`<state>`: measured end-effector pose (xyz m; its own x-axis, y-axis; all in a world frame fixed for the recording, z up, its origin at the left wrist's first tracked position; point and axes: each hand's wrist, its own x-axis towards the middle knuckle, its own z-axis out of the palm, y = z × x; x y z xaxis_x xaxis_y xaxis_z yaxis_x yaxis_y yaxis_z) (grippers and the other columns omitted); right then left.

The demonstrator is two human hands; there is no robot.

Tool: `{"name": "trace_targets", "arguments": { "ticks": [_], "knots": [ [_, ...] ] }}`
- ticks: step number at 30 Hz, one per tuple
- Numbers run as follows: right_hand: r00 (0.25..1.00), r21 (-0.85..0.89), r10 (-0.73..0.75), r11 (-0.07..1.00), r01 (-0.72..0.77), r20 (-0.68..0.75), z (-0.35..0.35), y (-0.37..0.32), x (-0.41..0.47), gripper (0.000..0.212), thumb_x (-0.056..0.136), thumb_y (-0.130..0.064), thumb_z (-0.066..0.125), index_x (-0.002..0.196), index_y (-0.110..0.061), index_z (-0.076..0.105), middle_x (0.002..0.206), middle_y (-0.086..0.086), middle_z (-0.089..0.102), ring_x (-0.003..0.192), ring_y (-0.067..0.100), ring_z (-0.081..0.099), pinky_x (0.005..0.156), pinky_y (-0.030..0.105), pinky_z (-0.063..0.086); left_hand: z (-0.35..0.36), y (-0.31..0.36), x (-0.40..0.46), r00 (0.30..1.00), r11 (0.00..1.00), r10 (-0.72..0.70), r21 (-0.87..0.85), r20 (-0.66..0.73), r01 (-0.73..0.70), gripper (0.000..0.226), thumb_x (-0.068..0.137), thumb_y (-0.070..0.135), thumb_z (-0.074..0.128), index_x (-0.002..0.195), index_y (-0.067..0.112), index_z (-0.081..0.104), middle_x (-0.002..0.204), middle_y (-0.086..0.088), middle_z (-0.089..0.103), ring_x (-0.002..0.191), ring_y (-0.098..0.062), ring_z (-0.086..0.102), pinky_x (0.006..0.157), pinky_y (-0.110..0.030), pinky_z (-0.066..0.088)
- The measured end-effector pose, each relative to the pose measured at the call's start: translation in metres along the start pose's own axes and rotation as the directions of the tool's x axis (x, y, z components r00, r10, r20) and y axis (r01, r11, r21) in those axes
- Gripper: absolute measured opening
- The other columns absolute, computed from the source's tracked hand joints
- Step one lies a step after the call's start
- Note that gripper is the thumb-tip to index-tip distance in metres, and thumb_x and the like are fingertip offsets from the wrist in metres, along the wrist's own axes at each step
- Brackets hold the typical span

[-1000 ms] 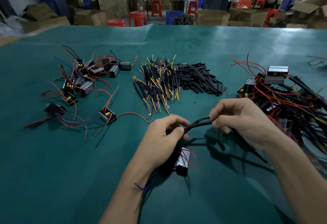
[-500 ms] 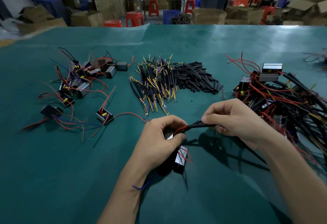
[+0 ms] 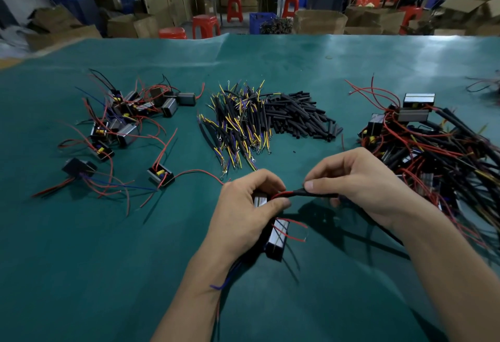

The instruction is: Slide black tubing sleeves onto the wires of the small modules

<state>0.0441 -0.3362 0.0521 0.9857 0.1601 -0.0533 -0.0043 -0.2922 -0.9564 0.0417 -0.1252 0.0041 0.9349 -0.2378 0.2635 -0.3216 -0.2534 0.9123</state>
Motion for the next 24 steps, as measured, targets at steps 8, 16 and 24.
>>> {"name": "trace_targets", "arguments": {
  "ticks": [8, 16, 24],
  "knots": [
    [0.996, 0.047, -0.034, 0.998, 0.038, -0.088, -0.008, 0.0, 0.001, 0.009, 0.076, 0.004, 0.08, 0.072, -0.005, 0.079, 0.063, 0.016, 0.068, 0.049, 0.016, 0.056, 0.047, 0.022, 0.048, -0.001, 0.0, 0.001, 0.999, 1.0, -0.027, -0.01, -0.043, 0.026, 0.013, 0.082, 0.005, 0.08, 0.082, 0.017, 0.074, 0.074, 0.006, 0.073, 0.07, -0.006, 0.065, 0.071, -0.023, 0.051],
    [0.997, 0.111, -0.052, 0.992, 0.058, -0.06, -0.009, -0.002, -0.002, 0.02, 0.059, -0.009, 0.085, 0.077, -0.003, 0.078, 0.069, 0.021, 0.069, 0.057, 0.024, 0.061, 0.056, 0.027, 0.052, -0.001, 0.003, -0.001, 0.993, 0.999, -0.032, 0.039, -0.11, 0.037, 0.013, 0.083, 0.01, 0.078, 0.079, 0.022, 0.075, 0.07, 0.005, 0.071, 0.066, -0.007, 0.061, 0.067, -0.026, 0.05],
    [0.998, 0.17, -0.008, 0.985, 0.02, -0.069, -0.017, -0.003, -0.003, 0.024, 0.054, 0.002, 0.083, 0.077, -0.001, 0.076, 0.081, 0.023, 0.075, 0.063, 0.022, 0.071, 0.059, 0.023, 0.058, 0.001, 0.006, -0.002, 0.998, 0.999, -0.043, 0.003, -0.054, 0.043, 0.019, 0.081, 0.014, 0.063, 0.092, 0.025, 0.075, 0.079, 0.01, 0.076, 0.081, -0.005, 0.074, 0.075, -0.02, 0.054]
  ]
}}
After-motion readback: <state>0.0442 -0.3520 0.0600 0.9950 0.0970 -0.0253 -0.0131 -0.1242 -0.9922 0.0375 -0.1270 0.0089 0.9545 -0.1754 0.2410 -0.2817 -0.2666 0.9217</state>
